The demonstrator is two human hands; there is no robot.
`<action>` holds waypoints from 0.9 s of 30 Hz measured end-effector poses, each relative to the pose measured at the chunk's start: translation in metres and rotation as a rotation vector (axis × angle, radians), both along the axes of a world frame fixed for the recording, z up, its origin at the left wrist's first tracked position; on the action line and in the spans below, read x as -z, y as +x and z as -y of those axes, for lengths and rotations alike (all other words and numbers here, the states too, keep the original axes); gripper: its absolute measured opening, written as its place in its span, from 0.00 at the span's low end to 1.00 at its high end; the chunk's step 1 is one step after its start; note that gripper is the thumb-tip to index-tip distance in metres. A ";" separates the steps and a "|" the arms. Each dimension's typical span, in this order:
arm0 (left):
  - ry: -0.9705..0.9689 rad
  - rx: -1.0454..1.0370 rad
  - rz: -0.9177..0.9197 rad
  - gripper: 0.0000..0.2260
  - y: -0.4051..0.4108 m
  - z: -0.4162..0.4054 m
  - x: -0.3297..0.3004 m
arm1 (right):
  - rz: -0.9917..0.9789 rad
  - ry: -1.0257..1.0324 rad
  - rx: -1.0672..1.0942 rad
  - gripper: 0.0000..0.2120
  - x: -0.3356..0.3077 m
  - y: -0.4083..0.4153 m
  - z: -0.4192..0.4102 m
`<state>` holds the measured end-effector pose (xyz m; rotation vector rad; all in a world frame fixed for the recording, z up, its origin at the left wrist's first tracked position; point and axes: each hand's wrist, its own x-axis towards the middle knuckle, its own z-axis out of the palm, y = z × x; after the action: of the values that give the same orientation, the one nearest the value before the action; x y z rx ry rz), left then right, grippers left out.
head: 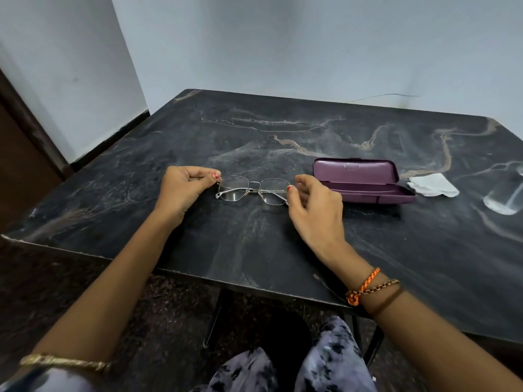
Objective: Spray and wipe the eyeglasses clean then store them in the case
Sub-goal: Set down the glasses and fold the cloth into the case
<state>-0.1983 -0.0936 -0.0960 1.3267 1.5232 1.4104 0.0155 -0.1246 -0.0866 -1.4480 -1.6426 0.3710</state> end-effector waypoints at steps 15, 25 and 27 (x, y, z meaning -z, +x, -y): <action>0.801 -0.234 -0.603 0.05 0.051 0.025 -0.022 | 0.343 0.939 -0.042 0.17 -0.034 0.024 0.028; 0.942 0.095 -0.592 0.09 0.176 0.000 -0.056 | 0.183 0.719 0.199 0.10 -0.081 0.137 -0.005; 0.924 0.121 -0.579 0.10 0.196 -0.006 -0.056 | 0.127 0.605 0.188 0.08 -0.073 0.158 -0.016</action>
<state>-0.0023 -0.0881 -0.0405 2.5031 1.0601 1.8340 0.1735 -0.1085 -0.0136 -1.1574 -1.5193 -0.3117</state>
